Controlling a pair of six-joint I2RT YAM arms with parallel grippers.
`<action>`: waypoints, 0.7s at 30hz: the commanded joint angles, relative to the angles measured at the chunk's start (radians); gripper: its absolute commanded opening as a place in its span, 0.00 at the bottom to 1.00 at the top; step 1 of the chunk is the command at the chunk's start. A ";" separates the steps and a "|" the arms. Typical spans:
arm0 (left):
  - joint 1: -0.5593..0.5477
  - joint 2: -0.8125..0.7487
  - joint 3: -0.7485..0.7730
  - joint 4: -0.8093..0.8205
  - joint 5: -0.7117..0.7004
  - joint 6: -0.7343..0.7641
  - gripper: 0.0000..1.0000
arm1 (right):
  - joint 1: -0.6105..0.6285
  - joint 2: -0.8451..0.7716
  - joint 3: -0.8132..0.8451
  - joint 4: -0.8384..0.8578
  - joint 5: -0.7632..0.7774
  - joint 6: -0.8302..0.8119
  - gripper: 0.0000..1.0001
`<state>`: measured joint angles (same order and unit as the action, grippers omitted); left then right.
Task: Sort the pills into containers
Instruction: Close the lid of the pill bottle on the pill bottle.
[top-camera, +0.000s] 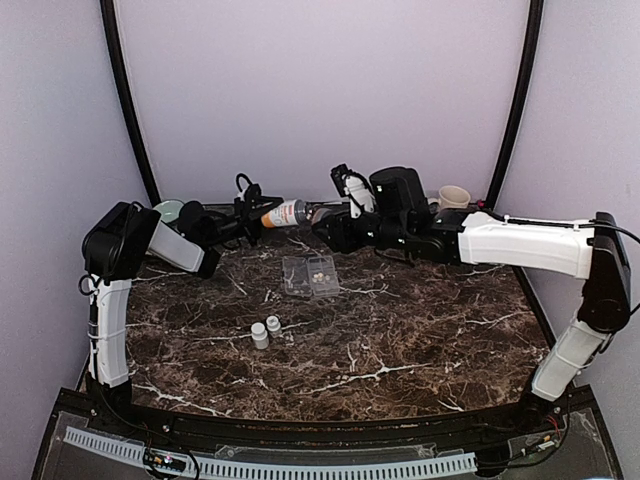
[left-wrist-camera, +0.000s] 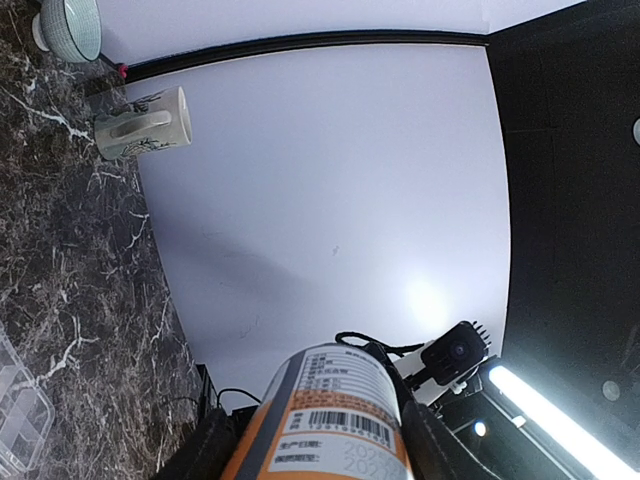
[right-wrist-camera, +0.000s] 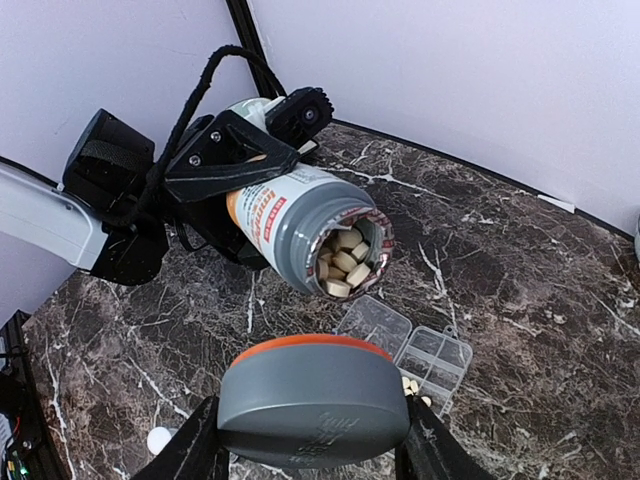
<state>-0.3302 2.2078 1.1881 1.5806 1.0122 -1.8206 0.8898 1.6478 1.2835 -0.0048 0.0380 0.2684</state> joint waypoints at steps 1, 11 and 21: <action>0.000 -0.065 0.005 0.159 0.020 -0.031 0.00 | 0.008 0.019 0.052 0.010 -0.004 -0.020 0.38; -0.013 -0.067 0.042 0.160 0.082 -0.055 0.00 | -0.016 0.030 0.081 -0.006 -0.067 -0.044 0.38; -0.026 -0.068 0.078 0.160 0.126 -0.076 0.00 | -0.045 0.039 0.101 -0.031 -0.141 -0.060 0.39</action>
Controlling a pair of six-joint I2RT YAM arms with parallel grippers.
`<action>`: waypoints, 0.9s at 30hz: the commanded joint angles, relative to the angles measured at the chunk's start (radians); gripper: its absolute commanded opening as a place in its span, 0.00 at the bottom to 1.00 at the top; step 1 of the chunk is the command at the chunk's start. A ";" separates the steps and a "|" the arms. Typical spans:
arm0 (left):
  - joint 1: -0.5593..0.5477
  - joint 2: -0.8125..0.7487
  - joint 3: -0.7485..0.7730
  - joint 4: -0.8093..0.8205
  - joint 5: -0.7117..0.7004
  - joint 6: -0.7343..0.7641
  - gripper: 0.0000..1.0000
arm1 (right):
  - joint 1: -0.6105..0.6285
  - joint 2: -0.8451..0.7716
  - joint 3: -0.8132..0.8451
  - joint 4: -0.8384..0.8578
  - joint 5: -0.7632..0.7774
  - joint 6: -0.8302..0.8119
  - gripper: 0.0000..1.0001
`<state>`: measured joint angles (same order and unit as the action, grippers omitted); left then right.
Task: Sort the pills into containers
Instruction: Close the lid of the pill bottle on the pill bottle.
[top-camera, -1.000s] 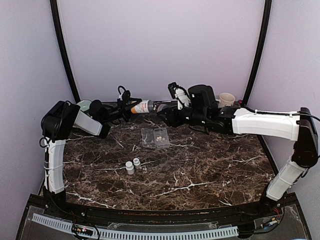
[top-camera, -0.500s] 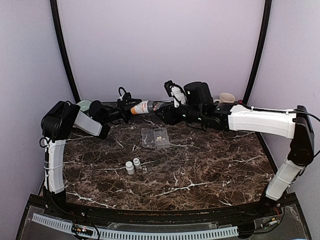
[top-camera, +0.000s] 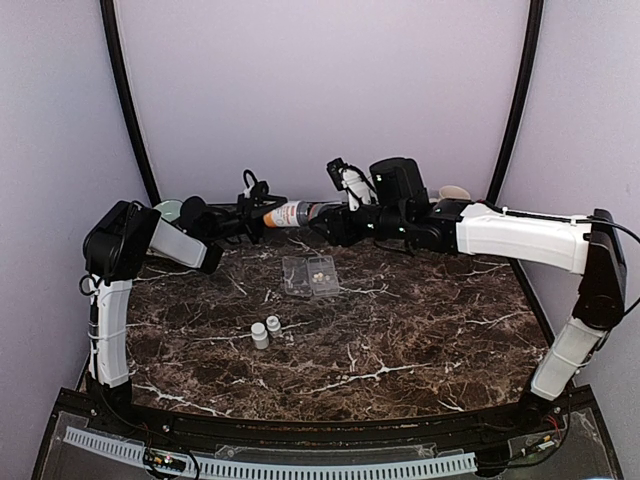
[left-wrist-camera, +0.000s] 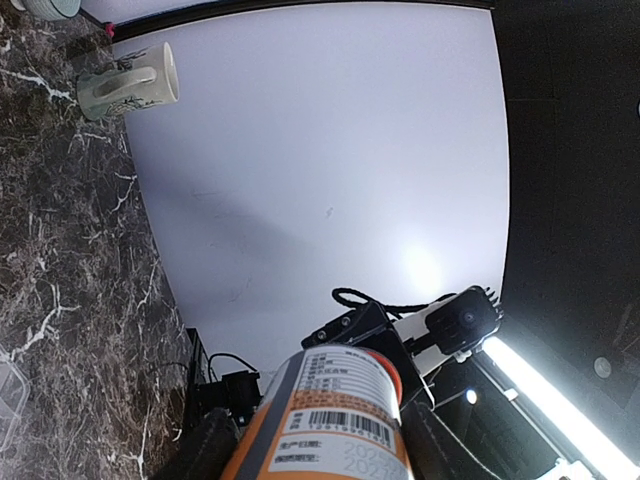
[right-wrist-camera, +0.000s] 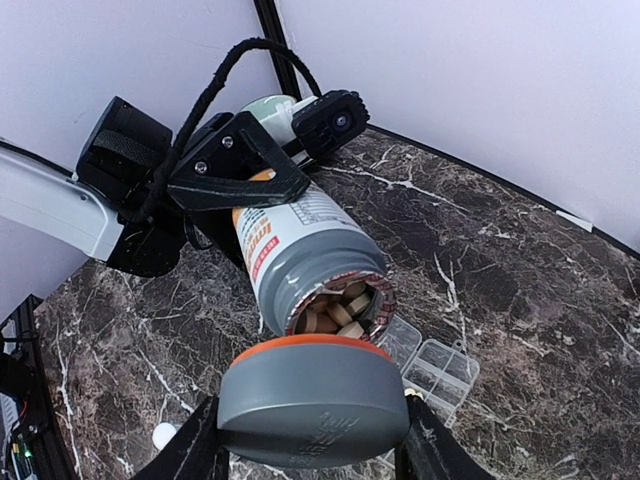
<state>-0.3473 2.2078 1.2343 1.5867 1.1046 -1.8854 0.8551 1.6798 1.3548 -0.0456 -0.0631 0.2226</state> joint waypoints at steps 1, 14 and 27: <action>-0.010 -0.069 0.033 0.154 0.036 -0.013 0.00 | -0.012 0.005 0.029 0.009 -0.046 -0.012 0.39; -0.025 -0.076 0.062 0.154 0.058 -0.024 0.00 | -0.025 0.024 0.046 0.003 -0.083 -0.018 0.39; -0.030 -0.077 0.078 0.154 0.094 -0.026 0.00 | -0.044 0.017 0.042 0.008 -0.093 -0.027 0.39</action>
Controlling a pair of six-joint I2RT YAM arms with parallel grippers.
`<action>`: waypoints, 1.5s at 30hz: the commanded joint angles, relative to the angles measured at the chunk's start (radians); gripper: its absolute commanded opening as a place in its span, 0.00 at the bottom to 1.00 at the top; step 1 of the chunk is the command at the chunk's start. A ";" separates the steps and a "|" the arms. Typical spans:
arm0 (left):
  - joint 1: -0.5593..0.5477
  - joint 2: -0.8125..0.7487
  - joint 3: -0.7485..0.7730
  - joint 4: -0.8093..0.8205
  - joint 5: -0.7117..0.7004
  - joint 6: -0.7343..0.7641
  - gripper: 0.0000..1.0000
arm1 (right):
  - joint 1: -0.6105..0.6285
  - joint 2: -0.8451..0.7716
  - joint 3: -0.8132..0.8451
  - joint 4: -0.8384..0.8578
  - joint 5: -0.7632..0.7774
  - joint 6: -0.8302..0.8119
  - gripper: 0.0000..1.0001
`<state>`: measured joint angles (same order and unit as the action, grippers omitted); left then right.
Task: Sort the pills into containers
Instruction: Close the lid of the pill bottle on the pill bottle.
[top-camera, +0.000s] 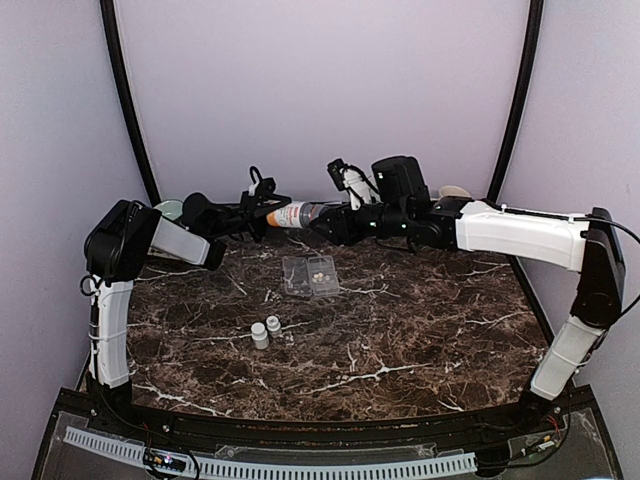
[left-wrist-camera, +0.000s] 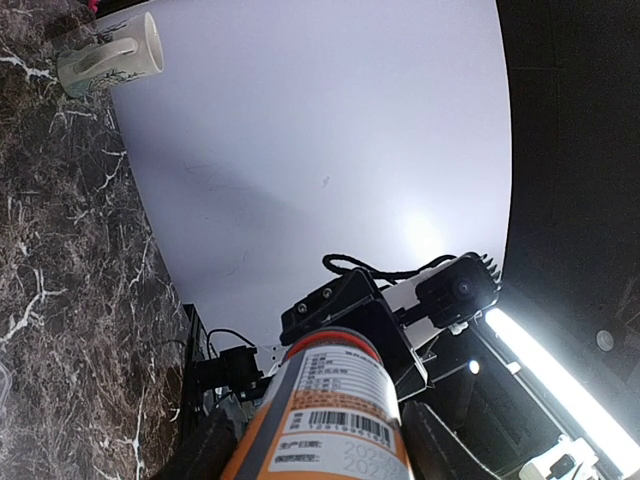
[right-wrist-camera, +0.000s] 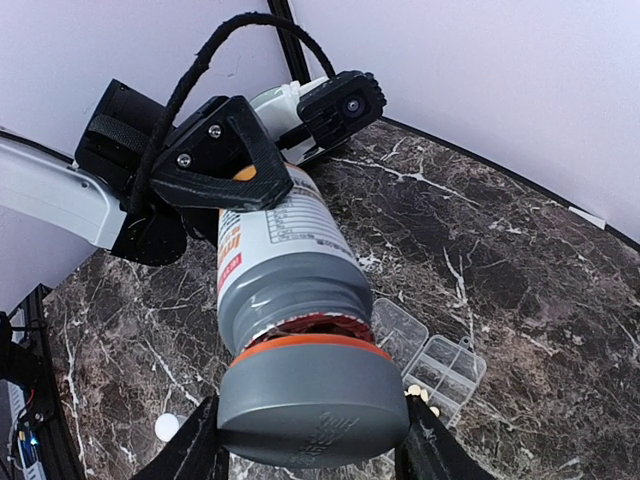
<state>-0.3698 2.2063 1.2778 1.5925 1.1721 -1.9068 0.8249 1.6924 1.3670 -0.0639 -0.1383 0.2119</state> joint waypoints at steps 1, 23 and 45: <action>-0.008 -0.078 0.036 0.149 0.029 -0.004 0.00 | -0.015 0.006 0.031 0.024 -0.021 -0.018 0.39; -0.010 -0.062 0.069 0.148 0.033 -0.011 0.00 | -0.023 0.009 0.048 0.007 -0.097 -0.017 0.39; -0.005 -0.043 0.088 0.147 0.019 -0.015 0.00 | -0.007 -0.019 0.024 0.026 -0.132 -0.005 0.39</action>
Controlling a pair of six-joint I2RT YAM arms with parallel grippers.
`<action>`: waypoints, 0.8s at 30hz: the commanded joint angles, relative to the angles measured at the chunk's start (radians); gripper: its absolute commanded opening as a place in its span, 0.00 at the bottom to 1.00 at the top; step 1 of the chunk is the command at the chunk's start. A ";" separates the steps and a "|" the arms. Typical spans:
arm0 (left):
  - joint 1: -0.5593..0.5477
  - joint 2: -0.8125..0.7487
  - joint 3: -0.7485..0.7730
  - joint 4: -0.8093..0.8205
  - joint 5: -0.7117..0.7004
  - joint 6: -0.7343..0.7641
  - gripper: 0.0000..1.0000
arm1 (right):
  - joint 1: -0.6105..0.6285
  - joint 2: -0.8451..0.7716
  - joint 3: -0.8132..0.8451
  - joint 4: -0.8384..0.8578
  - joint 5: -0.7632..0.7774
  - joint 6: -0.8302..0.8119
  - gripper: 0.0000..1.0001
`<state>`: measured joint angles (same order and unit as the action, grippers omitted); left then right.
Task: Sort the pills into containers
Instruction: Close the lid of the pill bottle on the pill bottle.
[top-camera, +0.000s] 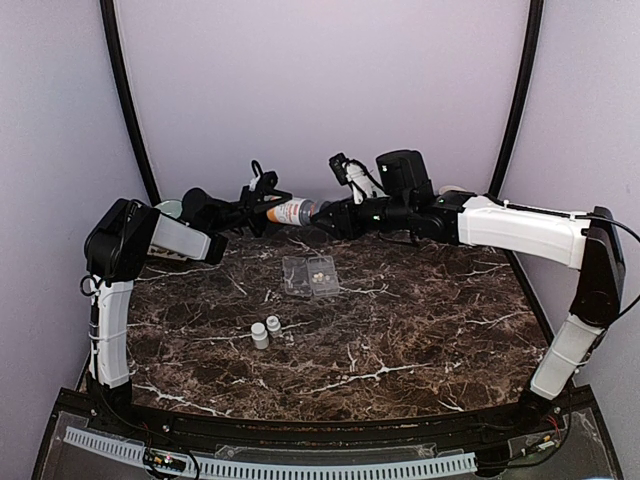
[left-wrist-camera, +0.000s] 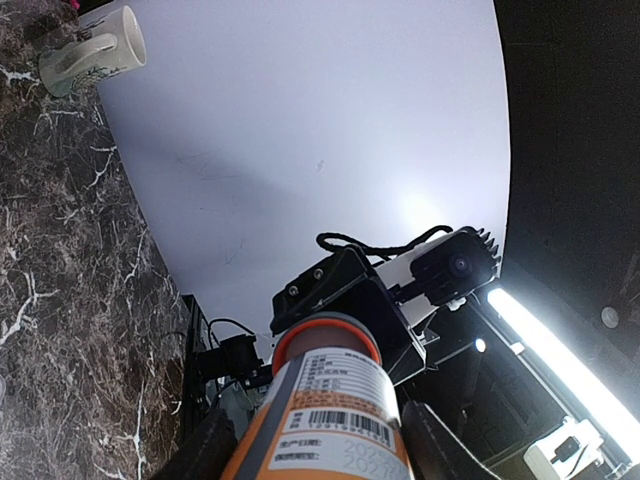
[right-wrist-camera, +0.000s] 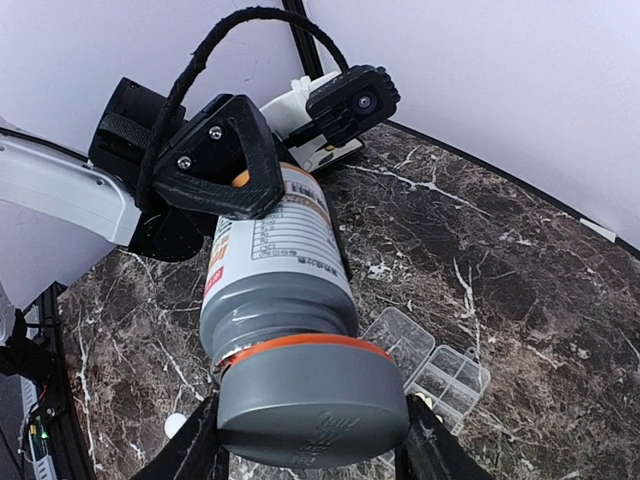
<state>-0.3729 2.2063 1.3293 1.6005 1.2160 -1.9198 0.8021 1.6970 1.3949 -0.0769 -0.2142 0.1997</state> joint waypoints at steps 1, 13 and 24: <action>0.000 -0.042 0.036 0.139 -0.025 -0.002 0.00 | 0.017 -0.025 -0.005 0.041 -0.057 0.009 0.39; 0.003 -0.026 0.054 0.139 -0.013 -0.010 0.00 | 0.023 -0.022 -0.004 0.048 -0.062 0.009 0.39; 0.003 -0.028 0.045 0.139 -0.006 -0.006 0.00 | 0.016 -0.031 0.002 0.042 -0.014 -0.010 0.39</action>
<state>-0.3687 2.2063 1.3552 1.5997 1.2076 -1.9266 0.8185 1.6962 1.3941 -0.0753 -0.2523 0.1989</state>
